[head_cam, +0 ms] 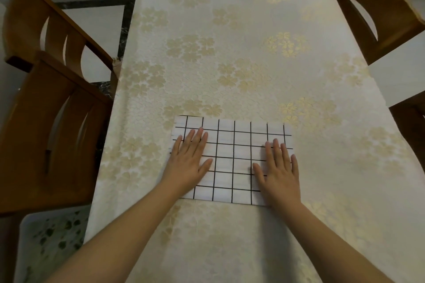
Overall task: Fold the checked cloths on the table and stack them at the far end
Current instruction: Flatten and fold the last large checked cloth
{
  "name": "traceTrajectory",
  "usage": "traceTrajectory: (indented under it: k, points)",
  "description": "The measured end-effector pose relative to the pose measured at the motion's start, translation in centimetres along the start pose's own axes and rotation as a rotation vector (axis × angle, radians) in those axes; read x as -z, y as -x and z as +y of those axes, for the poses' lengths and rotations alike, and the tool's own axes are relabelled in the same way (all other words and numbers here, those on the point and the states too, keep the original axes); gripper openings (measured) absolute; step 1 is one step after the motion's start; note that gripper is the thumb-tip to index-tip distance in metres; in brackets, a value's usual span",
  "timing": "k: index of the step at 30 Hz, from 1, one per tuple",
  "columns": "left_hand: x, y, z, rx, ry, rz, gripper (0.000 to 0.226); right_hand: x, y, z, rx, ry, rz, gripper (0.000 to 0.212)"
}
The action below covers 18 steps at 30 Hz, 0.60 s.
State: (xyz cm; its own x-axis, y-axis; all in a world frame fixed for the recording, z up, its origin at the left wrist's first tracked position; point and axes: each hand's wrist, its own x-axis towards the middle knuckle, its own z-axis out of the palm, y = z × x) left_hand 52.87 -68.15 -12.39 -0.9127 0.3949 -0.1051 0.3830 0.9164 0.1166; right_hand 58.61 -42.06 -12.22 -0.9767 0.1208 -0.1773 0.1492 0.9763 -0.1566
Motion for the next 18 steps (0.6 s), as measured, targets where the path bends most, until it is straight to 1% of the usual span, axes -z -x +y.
traceTrajectory:
  k: [2,5,7,9,14,18]
  points:
    - [0.1,0.1,1.5,-0.011,0.018,0.036,0.061,-0.1,-0.2,-1.7,0.041,-0.043,0.042,0.067]
    - [-0.3,0.0,4.1,-0.008,0.135,0.052,0.062,-0.6,-0.5,-5.3,0.103,-0.108,0.024,0.061]
    - [-0.8,-0.1,4.7,0.0,0.165,0.013,0.06,-1.0,-0.8,-7.2,0.125,-0.13,-0.008,0.058]
    - [-1.4,-0.1,4.5,0.005,0.146,-0.083,0.055,-1.6,-1.1,-7.9,0.128,-0.102,-0.019,0.058]
    - [-1.6,0.3,3.1,0.085,0.062,-0.042,0.061,-2.0,-1.3,-5.6,0.146,-0.036,-0.05,0.066]
    - [-1.4,1.4,1.0,0.141,0.051,-0.056,0.074,-0.6,-0.9,-1.2,0.068,0.003,-0.05,0.071]
